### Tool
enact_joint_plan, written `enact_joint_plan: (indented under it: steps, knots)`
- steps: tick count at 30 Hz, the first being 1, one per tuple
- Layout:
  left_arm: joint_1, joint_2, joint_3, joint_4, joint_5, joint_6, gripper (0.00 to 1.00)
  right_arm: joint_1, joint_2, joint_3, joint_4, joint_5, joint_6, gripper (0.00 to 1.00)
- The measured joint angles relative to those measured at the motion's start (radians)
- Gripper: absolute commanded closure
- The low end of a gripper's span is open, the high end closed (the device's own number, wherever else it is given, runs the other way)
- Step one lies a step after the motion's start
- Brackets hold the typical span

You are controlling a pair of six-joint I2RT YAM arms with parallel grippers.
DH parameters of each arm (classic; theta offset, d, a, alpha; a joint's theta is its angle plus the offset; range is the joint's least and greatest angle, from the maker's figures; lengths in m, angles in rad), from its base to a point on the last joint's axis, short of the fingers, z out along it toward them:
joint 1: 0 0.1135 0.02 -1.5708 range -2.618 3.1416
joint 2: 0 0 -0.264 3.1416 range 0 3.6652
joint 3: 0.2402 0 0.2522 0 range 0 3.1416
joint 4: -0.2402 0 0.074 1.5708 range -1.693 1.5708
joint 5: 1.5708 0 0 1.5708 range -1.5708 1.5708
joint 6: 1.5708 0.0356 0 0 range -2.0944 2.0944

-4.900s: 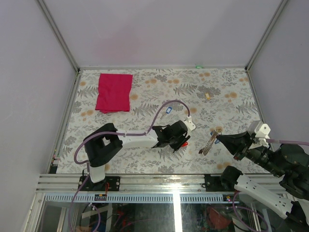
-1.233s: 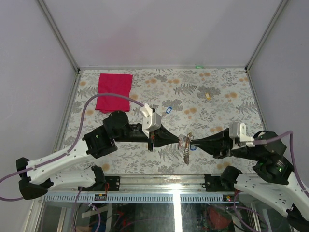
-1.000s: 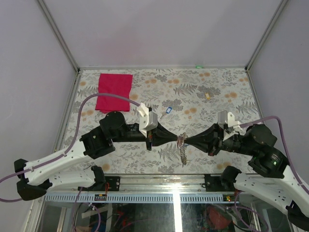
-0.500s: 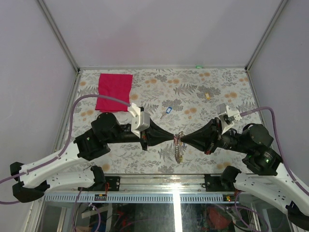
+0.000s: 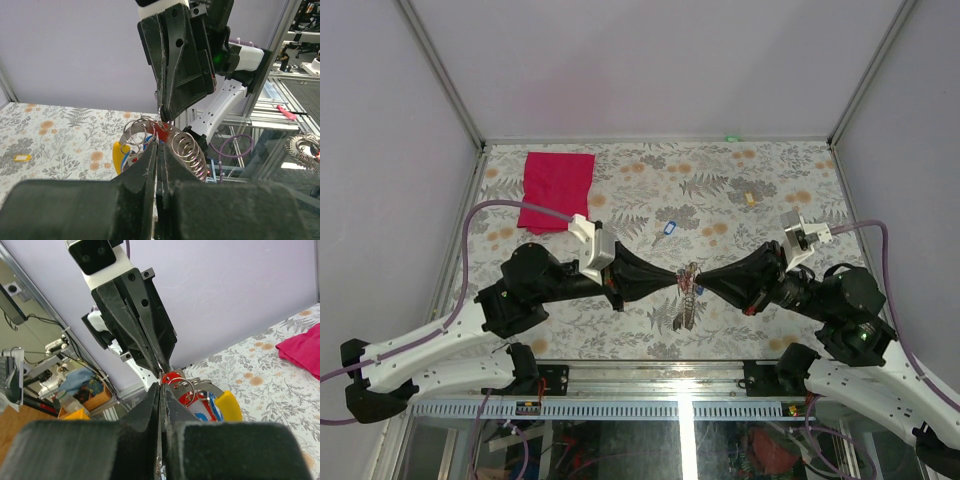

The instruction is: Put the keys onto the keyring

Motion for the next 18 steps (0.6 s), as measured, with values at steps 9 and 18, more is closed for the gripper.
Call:
enact_joint_plan:
  steps: [9,18]
  knots:
    - [0.0,0.0,-0.002,0.042,-0.008,-0.019,1.0,0.0,0.002,-0.04,0.105,0.039,0.087,1.0]
    - [0.0,0.003,-0.002,0.044,-0.013,-0.021,1.0,0.0,0.006,-0.051,0.128,0.035,0.107,1.0]
